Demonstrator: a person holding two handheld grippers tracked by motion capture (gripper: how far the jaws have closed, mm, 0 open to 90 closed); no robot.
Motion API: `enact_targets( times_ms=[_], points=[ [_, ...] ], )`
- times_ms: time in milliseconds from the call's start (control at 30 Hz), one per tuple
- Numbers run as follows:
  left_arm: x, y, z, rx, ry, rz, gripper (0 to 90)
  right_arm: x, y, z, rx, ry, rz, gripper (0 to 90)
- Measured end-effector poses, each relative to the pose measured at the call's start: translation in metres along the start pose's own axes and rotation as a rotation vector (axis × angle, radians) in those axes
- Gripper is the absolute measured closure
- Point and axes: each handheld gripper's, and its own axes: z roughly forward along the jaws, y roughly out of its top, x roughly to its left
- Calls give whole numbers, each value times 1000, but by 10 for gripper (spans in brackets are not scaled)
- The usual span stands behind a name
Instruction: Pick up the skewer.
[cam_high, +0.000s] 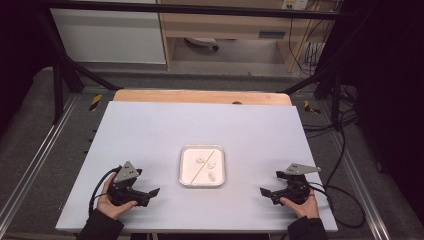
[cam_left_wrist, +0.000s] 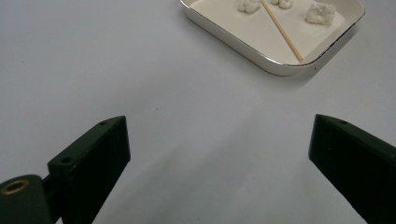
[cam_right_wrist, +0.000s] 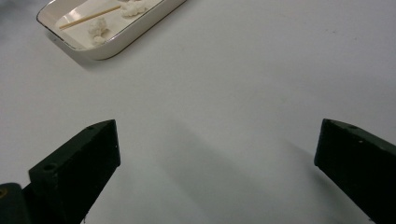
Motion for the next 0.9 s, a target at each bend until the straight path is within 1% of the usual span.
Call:
enact_targets(
  times_ms=[233,500,633,667,767,900],
  points=[
    [-5,8,2,5,13,1,54,0,0,1,6,-5,-3,7],
    [-11,16,8,24,24,1,58,0,-1,1,10,-7,-2,7],
    [-18,25,12,35,22,9,58,0,-1,1,10,-7,-3,7],
    [-18,25,12,35,22,9,59,0,-1,1,10,-7,-3,7],
    [-23,31,15,42,29,19,60,0,-1,1,11,-7,-4,7],
    [-26,38,20,46,27,18,62,1,-1,2,13,-7,-6,7]
  ],
)
